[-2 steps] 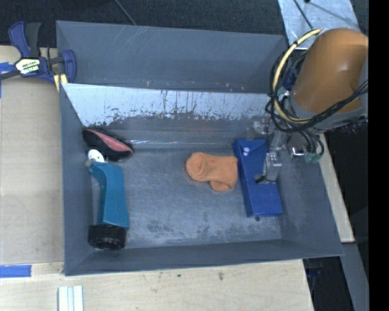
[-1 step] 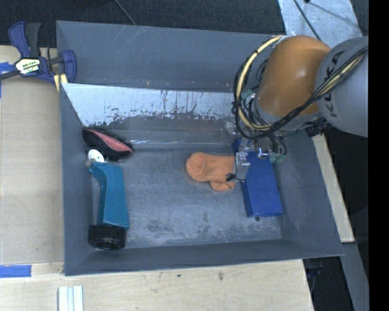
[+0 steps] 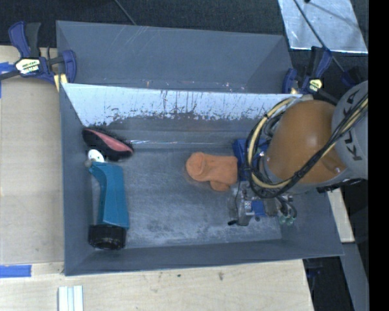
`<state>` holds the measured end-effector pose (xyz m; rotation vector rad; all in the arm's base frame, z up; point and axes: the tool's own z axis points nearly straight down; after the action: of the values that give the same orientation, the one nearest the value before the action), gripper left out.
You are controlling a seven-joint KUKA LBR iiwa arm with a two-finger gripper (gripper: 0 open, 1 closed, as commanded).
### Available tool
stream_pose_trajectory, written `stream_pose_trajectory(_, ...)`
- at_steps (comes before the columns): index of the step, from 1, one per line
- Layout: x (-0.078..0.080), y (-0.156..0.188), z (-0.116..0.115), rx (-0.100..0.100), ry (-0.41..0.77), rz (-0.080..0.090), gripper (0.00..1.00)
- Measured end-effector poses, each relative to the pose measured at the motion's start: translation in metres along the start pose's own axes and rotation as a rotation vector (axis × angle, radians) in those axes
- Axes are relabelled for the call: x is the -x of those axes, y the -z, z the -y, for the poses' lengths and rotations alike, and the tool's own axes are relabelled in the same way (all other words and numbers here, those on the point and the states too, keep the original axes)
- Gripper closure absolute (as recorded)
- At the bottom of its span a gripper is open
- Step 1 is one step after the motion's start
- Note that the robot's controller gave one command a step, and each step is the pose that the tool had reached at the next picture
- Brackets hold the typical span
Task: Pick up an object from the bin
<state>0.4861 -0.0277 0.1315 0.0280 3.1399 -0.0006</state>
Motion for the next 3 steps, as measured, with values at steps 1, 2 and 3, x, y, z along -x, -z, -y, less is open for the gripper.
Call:
stream_pose_trajectory(1, 0.0, 0.0, 0.0, 0.0, 0.001, 0.0, 0.0)
stream_pose_trajectory(2, 0.0, 0.0, 0.0, 0.0, 0.001, 0.0, 0.0)
stream_pose_trajectory(3, 0.043, -0.025, -0.025, 0.0, -0.052, 0.004, 0.0)
